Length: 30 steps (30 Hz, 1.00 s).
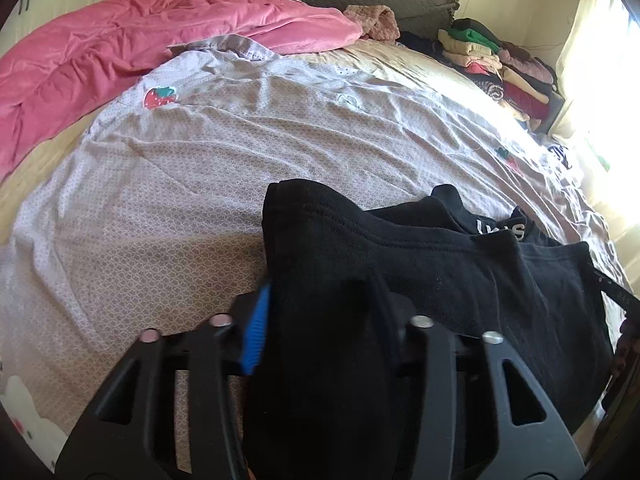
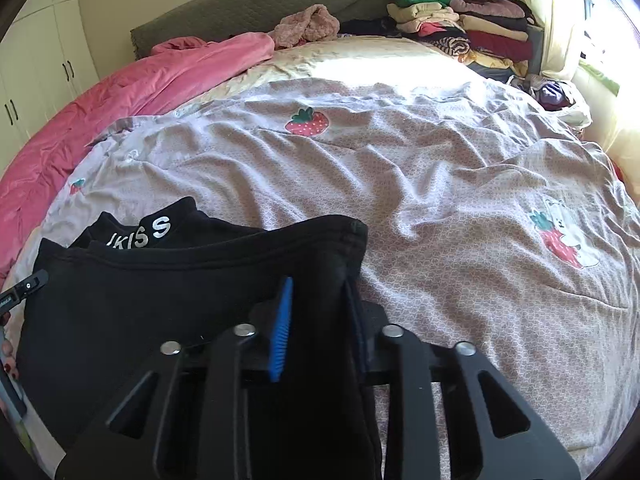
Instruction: Fold small clothes
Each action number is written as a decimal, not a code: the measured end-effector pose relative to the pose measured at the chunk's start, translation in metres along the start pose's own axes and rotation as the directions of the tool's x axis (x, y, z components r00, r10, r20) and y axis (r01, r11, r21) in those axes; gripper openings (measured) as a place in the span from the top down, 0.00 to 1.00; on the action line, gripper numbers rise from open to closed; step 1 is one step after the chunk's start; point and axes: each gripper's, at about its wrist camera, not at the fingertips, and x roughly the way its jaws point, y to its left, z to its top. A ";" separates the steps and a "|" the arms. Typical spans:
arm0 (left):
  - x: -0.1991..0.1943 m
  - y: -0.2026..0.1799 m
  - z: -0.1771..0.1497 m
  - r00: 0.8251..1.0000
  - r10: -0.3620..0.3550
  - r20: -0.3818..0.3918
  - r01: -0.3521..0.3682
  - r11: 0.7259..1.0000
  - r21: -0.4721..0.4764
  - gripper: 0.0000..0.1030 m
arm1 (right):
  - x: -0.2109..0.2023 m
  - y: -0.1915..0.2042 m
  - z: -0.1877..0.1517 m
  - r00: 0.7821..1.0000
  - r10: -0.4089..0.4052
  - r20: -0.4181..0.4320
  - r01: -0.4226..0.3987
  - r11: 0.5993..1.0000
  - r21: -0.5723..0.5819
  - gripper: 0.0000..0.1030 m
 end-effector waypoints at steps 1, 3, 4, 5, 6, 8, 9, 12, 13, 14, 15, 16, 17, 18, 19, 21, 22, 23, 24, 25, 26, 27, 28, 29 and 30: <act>-0.001 0.000 0.000 1.000 0.002 0.004 -0.002 1.000 0.002 0.83 | -0.002 -0.001 0.000 1.000 0.001 0.007 -0.001 1.000 0.004 0.88; -0.005 0.000 0.001 1.000 -0.012 0.017 0.012 1.000 0.001 0.90 | -0.008 -0.003 0.000 0.999 0.008 0.034 -0.009 1.000 0.015 0.93; -0.008 0.000 0.002 0.999 -0.016 0.028 0.016 1.000 0.000 0.91 | -0.012 -0.004 0.001 0.999 0.010 0.047 -0.011 1.000 0.019 0.93; -0.012 0.000 0.003 0.999 -0.018 0.043 0.018 1.000 -0.001 0.91 | -0.015 -0.005 0.002 0.998 0.011 0.060 -0.012 1.000 0.021 0.93; -0.016 0.001 0.005 0.998 -0.025 0.060 0.026 1.000 -0.004 0.92 | -0.020 -0.006 0.003 0.997 0.013 0.080 -0.014 1.000 0.020 0.94; -0.022 0.001 0.009 0.996 -0.037 0.082 0.037 0.999 -0.009 0.94 | -0.027 -0.007 0.006 0.994 0.017 0.109 -0.018 1.000 0.015 0.94; -0.025 0.002 0.011 0.995 -0.035 0.096 0.036 0.999 -0.010 0.95 | -0.029 -0.009 0.009 0.993 0.017 0.120 -0.020 1.000 0.018 0.94; -0.018 0.004 0.012 0.996 -0.024 0.091 0.026 1.000 -0.018 0.95 | -0.019 -0.013 0.011 0.995 -0.001 0.098 -0.003 0.999 0.034 0.94; -0.014 0.005 0.011 0.997 -0.017 0.079 0.018 1.000 -0.020 0.95 | -0.013 -0.015 0.009 0.997 -0.007 0.077 0.004 0.999 0.040 0.94; -0.009 0.006 0.009 0.998 -0.010 0.063 0.011 1.000 -0.021 0.95 | -0.004 -0.017 0.007 0.999 -0.011 0.040 0.009 0.998 0.054 0.94; -0.002 0.006 0.006 0.999 0.003 0.038 -0.003 1.000 -0.016 0.94 | 0.002 -0.018 0.003 1.000 -0.015 0.019 0.014 0.998 0.067 0.93; 0.001 0.006 0.004 1.000 0.013 0.025 -0.013 1.000 -0.009 0.93 | 0.007 -0.020 -0.001 1.000 -0.016 0.003 0.016 0.997 0.082 0.92; 0.004 0.006 0.003 1.000 0.022 0.017 -0.021 1.000 -0.004 0.91 | 0.008 -0.022 -0.003 1.000 -0.016 -0.001 0.016 0.996 0.091 0.91; 0.005 0.005 0.002 0.999 0.030 0.015 -0.030 1.000 -0.001 0.89 | 0.008 -0.022 -0.004 1.000 -0.020 -0.003 0.020 0.995 0.095 0.90; 0.004 0.006 0.001 0.999 0.037 0.016 -0.037 0.999 -0.001 0.87 | 0.007 -0.022 -0.005 1.000 -0.028 -0.002 0.028 0.995 0.096 0.89; 0.004 0.007 0.000 0.999 0.045 0.015 -0.045 0.999 -0.001 0.83 | 0.004 -0.022 -0.006 0.999 -0.039 -0.004 0.039 0.995 0.096 0.86; 0.004 0.007 -0.001 0.999 0.048 0.015 -0.048 0.999 -0.003 0.82 | 0.002 -0.022 -0.007 0.999 -0.041 -0.006 0.042 0.994 0.099 0.82; 0.004 0.007 -0.002 0.999 0.053 0.012 -0.053 0.999 -0.003 0.79 | 0.000 -0.022 -0.008 0.999 -0.048 -0.007 0.049 0.993 0.104 0.80; 0.003 0.008 -0.003 0.998 0.058 0.013 -0.058 0.998 -0.004 0.77 | -0.002 -0.022 -0.008 0.999 -0.053 -0.008 0.053 0.993 0.107 0.76; 0.002 0.008 -0.003 0.998 0.061 0.014 -0.061 0.998 -0.005 0.76 | -0.005 -0.023 -0.010 0.998 -0.054 -0.010 0.055 0.991 0.121 0.72; 0.000 0.008 -0.003 0.998 0.063 0.015 -0.063 0.998 -0.005 0.75 | -0.007 -0.024 -0.011 0.999 -0.050 -0.011 0.051 0.990 0.132 0.70; -0.003 0.007 -0.003 0.998 0.066 0.019 -0.066 0.998 -0.004 0.72 | -0.011 -0.025 -0.013 0.999 -0.038 -0.010 0.039 0.988 0.148 0.65; -0.006 0.007 -0.004 0.997 0.067 0.024 -0.067 0.998 -0.004 0.71 | -0.015 -0.025 -0.015 1.000 -0.031 -0.006 0.031 0.988 0.154 0.62; -0.008 0.007 -0.004 0.997 0.067 0.026 -0.067 0.998 -0.005 0.69 | -0.018 -0.024 -0.016 1.000 -0.027 -0.002 0.027 0.987 0.157 0.62; -0.011 0.007 -0.004 0.998 0.064 0.026 -0.063 0.998 -0.008 0.68 | -0.022 -0.023 -0.018 1.000 -0.022 0.003 0.021 0.987 0.160 0.61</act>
